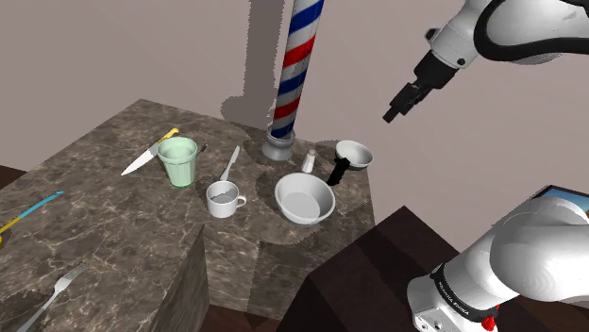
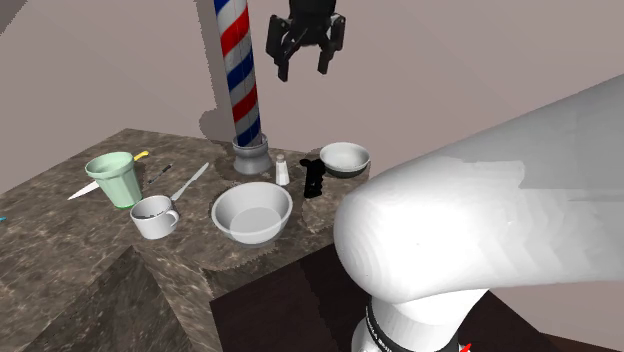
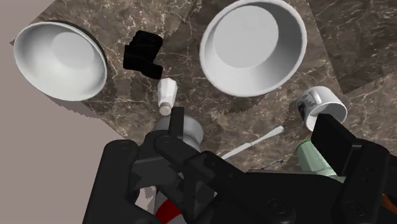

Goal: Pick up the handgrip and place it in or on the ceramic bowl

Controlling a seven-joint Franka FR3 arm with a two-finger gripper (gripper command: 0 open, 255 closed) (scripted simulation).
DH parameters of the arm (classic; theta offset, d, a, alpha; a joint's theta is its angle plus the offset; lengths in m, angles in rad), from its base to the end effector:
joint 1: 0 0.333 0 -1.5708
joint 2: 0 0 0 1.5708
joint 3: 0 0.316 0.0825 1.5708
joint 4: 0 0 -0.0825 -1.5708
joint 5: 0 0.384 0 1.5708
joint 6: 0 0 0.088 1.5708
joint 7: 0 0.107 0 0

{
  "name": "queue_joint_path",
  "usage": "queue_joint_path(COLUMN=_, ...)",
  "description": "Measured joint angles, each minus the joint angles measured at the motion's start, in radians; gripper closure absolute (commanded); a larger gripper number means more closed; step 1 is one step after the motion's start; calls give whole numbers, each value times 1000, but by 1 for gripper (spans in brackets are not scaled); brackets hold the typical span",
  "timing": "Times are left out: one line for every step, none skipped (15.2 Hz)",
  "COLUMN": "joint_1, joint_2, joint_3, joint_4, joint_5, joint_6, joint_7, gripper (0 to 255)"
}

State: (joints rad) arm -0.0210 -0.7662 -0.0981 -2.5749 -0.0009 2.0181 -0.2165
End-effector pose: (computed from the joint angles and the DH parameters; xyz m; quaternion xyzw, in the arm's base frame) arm 0.3391 -0.0440 0.5200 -0.9924 -0.0586 -0.1072 0.0171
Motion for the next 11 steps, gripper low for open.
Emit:
queue_joint_path(joint_1=-2, joint_2=16, joint_3=-8, joint_4=-18, joint_5=-4, joint_6=37, joint_7=-10, gripper=0)
queue_joint_path(joint_1=-6, joint_2=35, joint_3=-22, joint_4=-42, joint_5=-10, joint_6=82, joint_7=-26, gripper=0)
queue_joint_path(joint_1=-10, joint_2=50, joint_3=-35, joint_4=-57, joint_5=-15, joint_6=116, joint_7=-41, gripper=0)
queue_joint_path(joint_1=-10, joint_2=75, joint_3=-42, joint_4=-69, joint_5=-17, joint_6=156, joint_7=-50, gripper=0)
queue_joint_path(joint_1=-11, joint_2=99, joint_3=-52, joint_4=-87, joint_5=-20, joint_6=201, joint_7=-62, gripper=0)
queue_joint_path(joint_1=-12, joint_2=123, joint_3=-63, joint_4=-102, joint_5=-22, joint_6=244, joint_7=-73, gripper=0)
queue_joint_path(joint_1=-14, joint_2=151, joint_3=-78, joint_4=-117, joint_5=-25, joint_6=289, joint_7=-91, gripper=0)
queue_joint_path(joint_1=-11, joint_2=181, joint_3=-85, joint_4=-118, joint_5=-23, joint_6=325, joint_7=-100, gripper=0)
queue_joint_path(joint_1=-12, joint_2=211, joint_3=-101, joint_4=-128, joint_5=-24, joint_6=367, joint_7=-118, gripper=0)
queue_joint_path(joint_1=-11, joint_2=238, joint_3=-113, joint_4=-137, joint_5=-23, joint_6=407, joint_7=-133, gripper=0)
queue_joint_path(joint_1=-8, joint_2=274, joint_3=-129, joint_4=-137, joint_5=-20, joint_6=447, joint_7=-151, gripper=0)
